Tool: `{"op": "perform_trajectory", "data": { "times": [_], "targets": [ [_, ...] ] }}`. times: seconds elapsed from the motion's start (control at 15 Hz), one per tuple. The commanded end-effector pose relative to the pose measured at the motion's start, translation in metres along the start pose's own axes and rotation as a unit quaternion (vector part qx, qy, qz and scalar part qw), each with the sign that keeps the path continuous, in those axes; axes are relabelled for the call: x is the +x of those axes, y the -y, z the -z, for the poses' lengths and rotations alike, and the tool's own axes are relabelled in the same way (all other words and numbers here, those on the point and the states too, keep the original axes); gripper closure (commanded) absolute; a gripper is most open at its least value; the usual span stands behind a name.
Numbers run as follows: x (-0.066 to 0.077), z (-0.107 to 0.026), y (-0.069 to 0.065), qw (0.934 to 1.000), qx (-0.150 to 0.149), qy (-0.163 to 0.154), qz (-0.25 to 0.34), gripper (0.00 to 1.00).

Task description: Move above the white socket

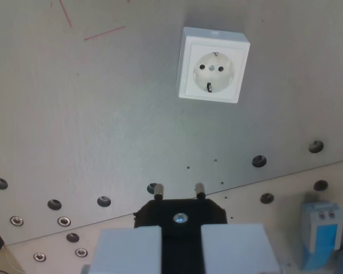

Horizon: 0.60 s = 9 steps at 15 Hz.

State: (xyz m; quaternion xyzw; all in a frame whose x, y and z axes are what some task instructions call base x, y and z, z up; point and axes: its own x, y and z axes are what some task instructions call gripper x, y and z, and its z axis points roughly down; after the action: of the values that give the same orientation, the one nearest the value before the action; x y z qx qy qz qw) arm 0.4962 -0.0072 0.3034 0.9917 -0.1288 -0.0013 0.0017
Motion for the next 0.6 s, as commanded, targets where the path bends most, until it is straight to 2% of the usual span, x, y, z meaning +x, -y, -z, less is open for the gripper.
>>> {"op": "perform_trajectory", "data": {
  "times": [0.07, 0.6],
  "targets": [
    [-0.0001, 0.0, -0.0001, 1.0, 0.0, 0.0, 0.0, 1.0],
    [-0.0001, -0.0017, -0.0005, 1.0, 0.0, 0.0, -0.004, 1.0]
  ]
}}
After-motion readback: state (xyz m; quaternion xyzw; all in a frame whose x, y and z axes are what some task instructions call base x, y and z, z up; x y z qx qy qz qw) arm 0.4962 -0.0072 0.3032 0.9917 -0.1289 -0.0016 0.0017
